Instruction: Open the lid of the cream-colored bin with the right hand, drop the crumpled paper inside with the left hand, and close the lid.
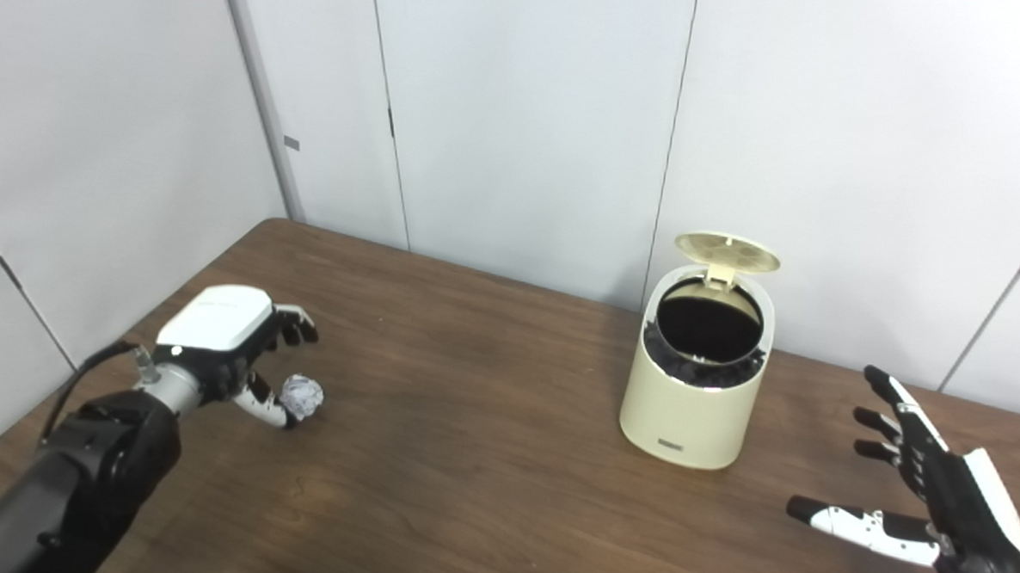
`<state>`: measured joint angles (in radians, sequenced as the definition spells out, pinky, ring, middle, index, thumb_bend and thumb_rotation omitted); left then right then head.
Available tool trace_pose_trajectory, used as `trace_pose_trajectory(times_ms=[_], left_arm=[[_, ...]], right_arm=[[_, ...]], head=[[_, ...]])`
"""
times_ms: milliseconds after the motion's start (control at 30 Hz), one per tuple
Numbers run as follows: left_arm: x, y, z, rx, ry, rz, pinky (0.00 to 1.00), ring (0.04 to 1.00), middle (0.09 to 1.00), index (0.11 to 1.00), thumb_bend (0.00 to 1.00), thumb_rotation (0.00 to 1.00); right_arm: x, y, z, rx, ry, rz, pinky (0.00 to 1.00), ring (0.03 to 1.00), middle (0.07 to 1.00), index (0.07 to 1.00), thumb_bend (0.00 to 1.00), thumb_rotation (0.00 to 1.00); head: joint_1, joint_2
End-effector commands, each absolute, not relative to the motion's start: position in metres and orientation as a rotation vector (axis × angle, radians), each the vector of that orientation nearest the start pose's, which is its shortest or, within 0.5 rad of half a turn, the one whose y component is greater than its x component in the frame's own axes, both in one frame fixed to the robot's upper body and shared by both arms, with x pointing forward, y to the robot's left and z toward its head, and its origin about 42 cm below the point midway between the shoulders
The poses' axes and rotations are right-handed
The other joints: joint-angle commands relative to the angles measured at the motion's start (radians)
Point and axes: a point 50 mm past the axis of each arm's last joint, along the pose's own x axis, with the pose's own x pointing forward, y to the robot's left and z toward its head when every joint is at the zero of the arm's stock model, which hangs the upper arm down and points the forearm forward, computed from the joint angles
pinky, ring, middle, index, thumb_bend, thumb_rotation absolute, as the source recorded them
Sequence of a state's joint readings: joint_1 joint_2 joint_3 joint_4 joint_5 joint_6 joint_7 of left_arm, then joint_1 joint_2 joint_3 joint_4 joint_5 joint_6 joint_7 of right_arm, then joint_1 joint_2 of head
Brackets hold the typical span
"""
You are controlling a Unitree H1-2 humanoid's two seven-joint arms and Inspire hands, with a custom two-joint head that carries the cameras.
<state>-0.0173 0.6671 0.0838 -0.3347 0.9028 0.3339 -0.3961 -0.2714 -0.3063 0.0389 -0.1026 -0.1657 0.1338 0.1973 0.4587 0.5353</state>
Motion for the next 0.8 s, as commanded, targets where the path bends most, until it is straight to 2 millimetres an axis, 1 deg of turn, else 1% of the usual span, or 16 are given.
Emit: trace_pose_trajectory(times_ms=[0, 100, 200, 367, 500, 600, 733, 767], left_arm=[[0.281, 0.404, 0.247, 1.527, 0.140, 0.133, 0.54, 0.660, 0.715, 0.720, 0.90, 0.05], [0.283, 0.404, 0.240, 1.525, 0.151, 0.126, 0.55, 0.674, 0.722, 0.719, 0.89, 0.06], [0.285, 0.405, 0.233, 1.533, 0.163, 0.122, 0.55, 0.680, 0.729, 0.719, 0.89, 0.05], [0.286, 0.408, 0.223, 1.535, 0.181, 0.121, 0.54, 0.662, 0.720, 0.716, 0.89, 0.05], [0.285, 0.409, 0.218, 1.528, 0.180, 0.119, 0.50, 0.621, 0.684, 0.703, 0.88, 0.08], [0.285, 0.410, 0.215, 1.520, 0.191, 0.117, 0.49, 0.606, 0.664, 0.691, 0.86, 0.07], [0.286, 0.412, 0.211, 1.532, 0.210, 0.105, 0.49, 0.593, 0.644, 0.675, 0.82, 0.05], [0.286, 0.413, 0.208, 1.531, 0.204, 0.101, 0.47, 0.581, 0.633, 0.662, 0.82, 0.04]], right_arm=[[0.362, -0.266, 0.233, -0.513, -0.295, 0.216, 0.78, 0.880, 0.969, 0.938, 0.77, 0.21], [0.361, -0.266, 0.233, -0.510, -0.294, 0.219, 0.79, 0.883, 0.969, 0.938, 0.77, 0.20], [0.360, -0.266, 0.234, -0.516, -0.292, 0.216, 0.77, 0.878, 0.964, 0.933, 0.78, 0.21], [0.360, -0.267, 0.234, -0.518, -0.294, 0.211, 0.77, 0.876, 0.963, 0.930, 0.79, 0.22], [0.359, -0.267, 0.235, -0.530, -0.297, 0.205, 0.76, 0.871, 0.959, 0.927, 0.79, 0.22], [0.358, -0.266, 0.235, -0.524, -0.290, 0.208, 0.76, 0.875, 0.965, 0.932, 0.78, 0.22], [0.357, -0.267, 0.236, -0.520, -0.290, 0.208, 0.77, 0.877, 0.966, 0.934, 0.78, 0.22], [0.358, -0.267, 0.236, -0.518, -0.291, 0.207, 0.78, 0.877, 0.966, 0.933, 0.78, 0.22]], head=[[-0.001, 0.001], [-0.001, 0.001], [-0.001, 0.004], [0.000, 0.009], [-0.001, 0.010], [-0.003, 0.012], [-0.004, 0.013], [-0.004, 0.013]])
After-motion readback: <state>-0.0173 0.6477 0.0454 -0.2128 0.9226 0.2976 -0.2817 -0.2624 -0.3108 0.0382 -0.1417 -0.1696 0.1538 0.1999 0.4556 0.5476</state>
